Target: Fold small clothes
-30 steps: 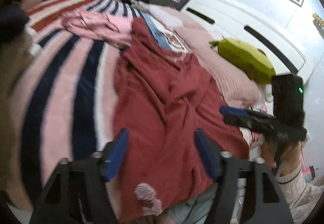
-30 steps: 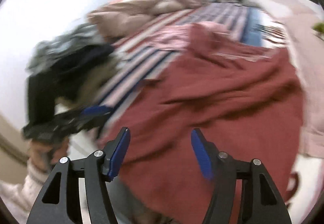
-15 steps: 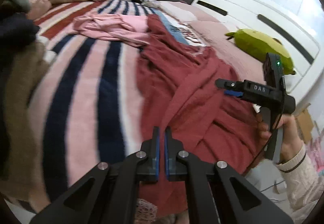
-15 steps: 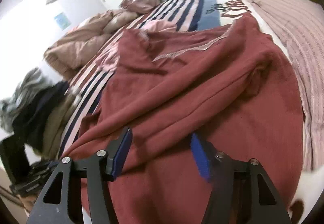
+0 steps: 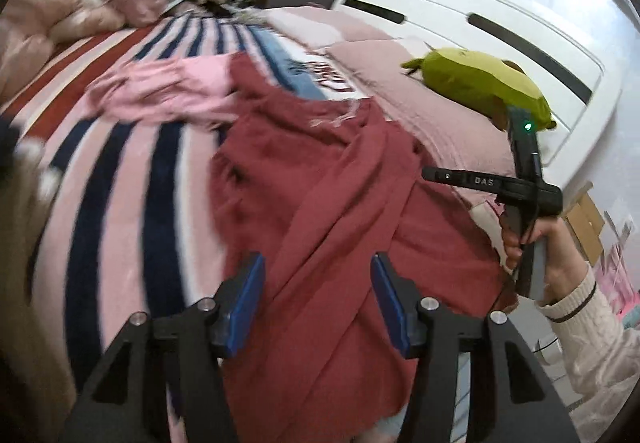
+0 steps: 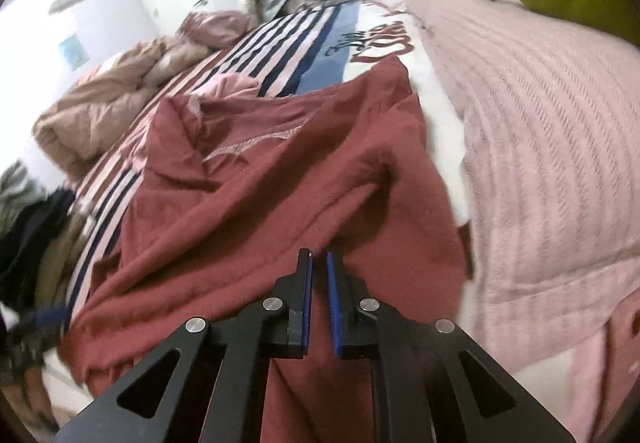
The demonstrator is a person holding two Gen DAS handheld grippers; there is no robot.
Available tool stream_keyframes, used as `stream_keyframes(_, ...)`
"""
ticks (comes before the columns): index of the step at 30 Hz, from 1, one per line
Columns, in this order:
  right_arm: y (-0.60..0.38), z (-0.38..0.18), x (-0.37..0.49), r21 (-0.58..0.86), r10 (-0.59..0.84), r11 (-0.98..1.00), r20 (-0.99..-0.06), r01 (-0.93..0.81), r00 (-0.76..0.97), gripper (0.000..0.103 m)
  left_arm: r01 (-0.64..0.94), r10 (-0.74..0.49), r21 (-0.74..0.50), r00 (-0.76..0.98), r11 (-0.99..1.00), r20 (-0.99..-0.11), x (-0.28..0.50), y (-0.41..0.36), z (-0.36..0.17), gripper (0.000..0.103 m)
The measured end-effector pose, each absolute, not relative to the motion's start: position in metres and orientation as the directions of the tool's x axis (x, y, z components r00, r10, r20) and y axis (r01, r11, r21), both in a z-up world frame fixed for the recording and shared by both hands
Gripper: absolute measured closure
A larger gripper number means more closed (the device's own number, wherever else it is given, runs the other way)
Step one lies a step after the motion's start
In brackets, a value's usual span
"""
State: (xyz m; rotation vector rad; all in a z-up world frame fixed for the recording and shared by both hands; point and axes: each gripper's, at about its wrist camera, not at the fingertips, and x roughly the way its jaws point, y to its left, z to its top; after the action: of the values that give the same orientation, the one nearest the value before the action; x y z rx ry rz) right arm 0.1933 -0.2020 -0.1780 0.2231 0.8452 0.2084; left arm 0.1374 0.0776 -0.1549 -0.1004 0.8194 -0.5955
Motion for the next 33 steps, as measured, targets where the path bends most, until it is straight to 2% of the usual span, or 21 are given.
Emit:
stream_keyframes(2,-0.208,-0.164,0.193,0.232,0.249,0.966,-0.699,-0.116,0.67,0.079,0.48,-0.541,-0.298,0.516,0.825,-0.664,0.154,0.063,-0.153,0.051)
stream_keyframes(3,-0.212,-0.16,0.195,0.228,0.252,0.966,-0.698,-0.125,0.67,0.062,0.483,-0.541,-0.298,0.509,0.823,-0.669,0.162,0.056,-0.153,0.051)
stream_keyframes(4,-0.216,-0.156,0.201,0.221,0.257,0.965,-0.707,-0.139,0.659,0.053,0.488,-0.541,-0.296,0.501,0.821,-0.676,0.172,0.048,-0.153,0.051)
stream_keyframes(6,-0.217,-0.154,0.211,0.183,0.241,0.971,-0.726,-0.157,0.644,0.052,0.503,-0.543,-0.288,0.489,0.815,-0.683,0.188,0.034,-0.155,0.051)
stream_keyframes(9,-0.217,-0.154,0.223,0.111,0.197,0.979,-0.746,-0.173,0.637,0.041,0.516,-0.551,-0.298,0.451,0.803,-0.702,0.212,0.014,-0.163,0.051)
stream_keyframes(12,-0.22,-0.163,0.228,0.125,0.21,0.976,-0.757,-0.179,0.618,0.04,0.529,-0.545,-0.297,0.409,0.795,-0.732,0.227,-0.002,-0.179,0.051)
stream_keyframes(13,-0.222,-0.168,0.229,0.14,0.219,0.974,-0.76,-0.176,0.612,0.04,0.531,-0.532,-0.283,0.405,0.799,-0.743,0.231,-0.006,-0.183,0.063)
stream_keyframes(14,-0.223,-0.172,0.229,0.148,0.224,0.974,-0.762,-0.173,0.607,0.04,0.523,-0.509,-0.258,0.418,0.812,-0.752,0.235,-0.009,-0.186,0.091)
stream_keyframes(15,-0.223,-0.175,0.229,0.154,0.227,0.973,-0.764,-0.17,0.604,0.04,0.503,-0.485,-0.242,0.434,0.83,-0.759,0.238,-0.009,-0.188,0.101)
stream_keyframes(18,-0.227,-0.181,0.225,0.175,0.237,0.971,-0.763,-0.16,0.601,0.04,0.398,-0.477,-0.302,0.481,0.866,-0.735,0.25,0.012,-0.188,0.1)
stream_keyframes(21,-0.232,-0.182,0.214,0.204,0.26,0.966,-0.758,-0.162,0.598,0.04,0.373,-0.451,-0.287,0.494,0.882,-0.743,0.249,0.025,-0.188,0.097)
stream_keyframes(22,-0.233,-0.182,0.208,0.209,0.269,0.963,-0.758,-0.168,0.595,0.04,0.376,-0.454,-0.29,0.489,0.88,-0.745,0.247,0.027,-0.188,0.09)
stream_keyframes(23,-0.233,-0.181,0.203,0.212,0.276,0.961,-0.757,-0.177,0.593,0.04,0.377,-0.469,-0.307,0.484,0.874,-0.739,0.242,0.033,-0.186,0.075)
stream_keyframes(25,-0.235,-0.178,0.187,0.219,0.295,0.955,-0.752,-0.199,0.589,0.04,0.38,-0.516,-0.361,0.49,0.852,-0.702,0.228,0.048,-0.18,0.054)
stream_keyframes(26,-0.237,-0.177,0.179,0.227,0.305,0.952,-0.751,-0.206,0.586,0.04,0.379,-0.539,-0.389,0.503,0.84,-0.675,0.216,0.061,-0.174,0.05)
stream_keyframes(33,-0.254,-0.185,0.115,0.252,0.314,0.949,-0.765,-0.187,0.563,0.04,0.318,-0.489,-0.372,0.539,0.872,-0.686,0.143,0.12,-0.173,0.05)
